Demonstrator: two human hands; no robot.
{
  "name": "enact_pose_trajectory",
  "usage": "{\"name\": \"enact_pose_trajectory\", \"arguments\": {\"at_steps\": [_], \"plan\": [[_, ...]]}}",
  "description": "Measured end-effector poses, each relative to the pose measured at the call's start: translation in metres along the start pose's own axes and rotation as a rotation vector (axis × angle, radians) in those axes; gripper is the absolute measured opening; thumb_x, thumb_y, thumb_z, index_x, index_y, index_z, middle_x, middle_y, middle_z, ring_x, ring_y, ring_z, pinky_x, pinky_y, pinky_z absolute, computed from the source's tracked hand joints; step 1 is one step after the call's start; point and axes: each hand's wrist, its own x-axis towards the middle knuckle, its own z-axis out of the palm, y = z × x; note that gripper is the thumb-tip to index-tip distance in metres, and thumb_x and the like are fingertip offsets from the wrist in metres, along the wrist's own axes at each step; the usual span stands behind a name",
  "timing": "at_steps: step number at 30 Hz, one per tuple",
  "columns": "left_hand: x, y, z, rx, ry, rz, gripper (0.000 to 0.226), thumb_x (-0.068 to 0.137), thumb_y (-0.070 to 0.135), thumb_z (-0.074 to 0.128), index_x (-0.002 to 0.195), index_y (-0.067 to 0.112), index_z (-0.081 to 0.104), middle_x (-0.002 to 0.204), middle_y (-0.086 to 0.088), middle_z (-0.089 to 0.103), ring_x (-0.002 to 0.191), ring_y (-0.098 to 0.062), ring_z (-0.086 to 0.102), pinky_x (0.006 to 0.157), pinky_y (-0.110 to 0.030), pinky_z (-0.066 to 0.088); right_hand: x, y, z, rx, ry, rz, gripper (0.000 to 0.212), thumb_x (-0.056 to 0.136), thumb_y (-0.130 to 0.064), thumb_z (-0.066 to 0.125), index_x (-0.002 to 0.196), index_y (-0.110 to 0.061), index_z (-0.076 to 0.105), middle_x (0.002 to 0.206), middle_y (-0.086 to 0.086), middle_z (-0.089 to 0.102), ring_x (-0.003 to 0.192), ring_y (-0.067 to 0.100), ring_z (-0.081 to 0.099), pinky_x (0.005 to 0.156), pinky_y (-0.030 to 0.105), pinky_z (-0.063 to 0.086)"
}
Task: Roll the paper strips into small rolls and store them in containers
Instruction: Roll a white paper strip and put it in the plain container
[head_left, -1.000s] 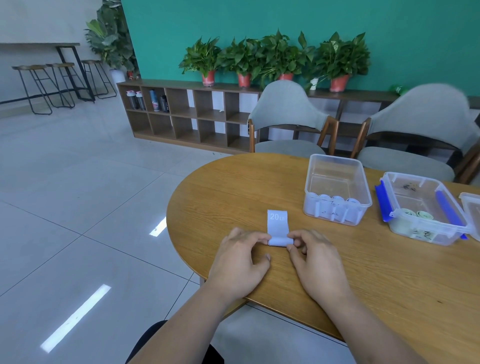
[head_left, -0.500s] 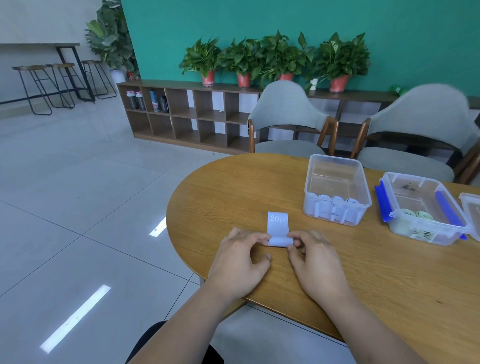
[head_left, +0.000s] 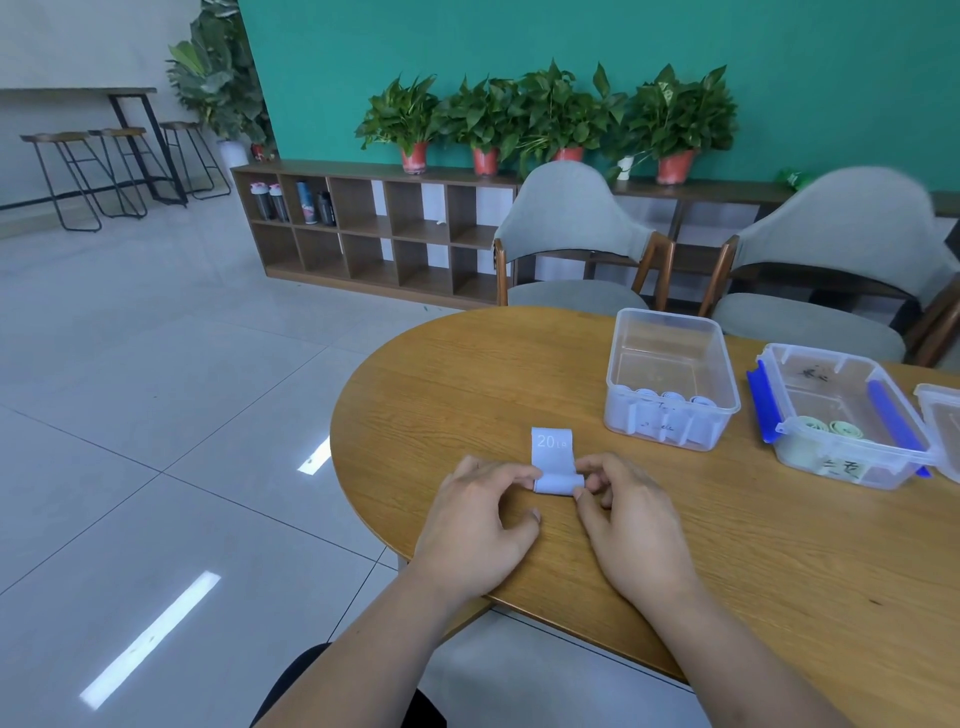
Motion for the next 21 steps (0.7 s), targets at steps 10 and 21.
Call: {"name": "enact_pose_trajectory", "arguments": {"at_steps": [10, 21], "plan": [[0.0012, 0.0000, -0.0008, -0.007, -0.014, -0.009, 0.044, 0.087, 0.040, 0.067, 0.131, 0.040, 0.064, 0.116, 0.033, 0.065, 0.119, 0.004, 0.044, 0.105, -0.033, 0.044, 0.0005, 0.0031, 0.0011, -0.035, -0.008, 0.015, 0.028, 0.091, -0.019, 0.074, 0.115, -0.033, 0.071, 0.090, -0.019, 0.059, 0.083, 0.005, 0.055, 0.077, 0.032, 0.052], [0.0009, 0.0005, -0.0008, 0.027, -0.002, 0.014, 0.042, 0.088, 0.041, 0.066, 0.130, 0.039, 0.066, 0.116, 0.030, 0.065, 0.119, 0.004, 0.044, 0.106, -0.033, 0.043, -0.0007, 0.0006, -0.0013, 0.003, 0.003, -0.001, 0.027, 0.086, -0.017, 0.078, 0.105, -0.035, 0.069, 0.089, -0.019, 0.061, 0.081, -0.001, 0.055, 0.072, 0.022, 0.046]]}}
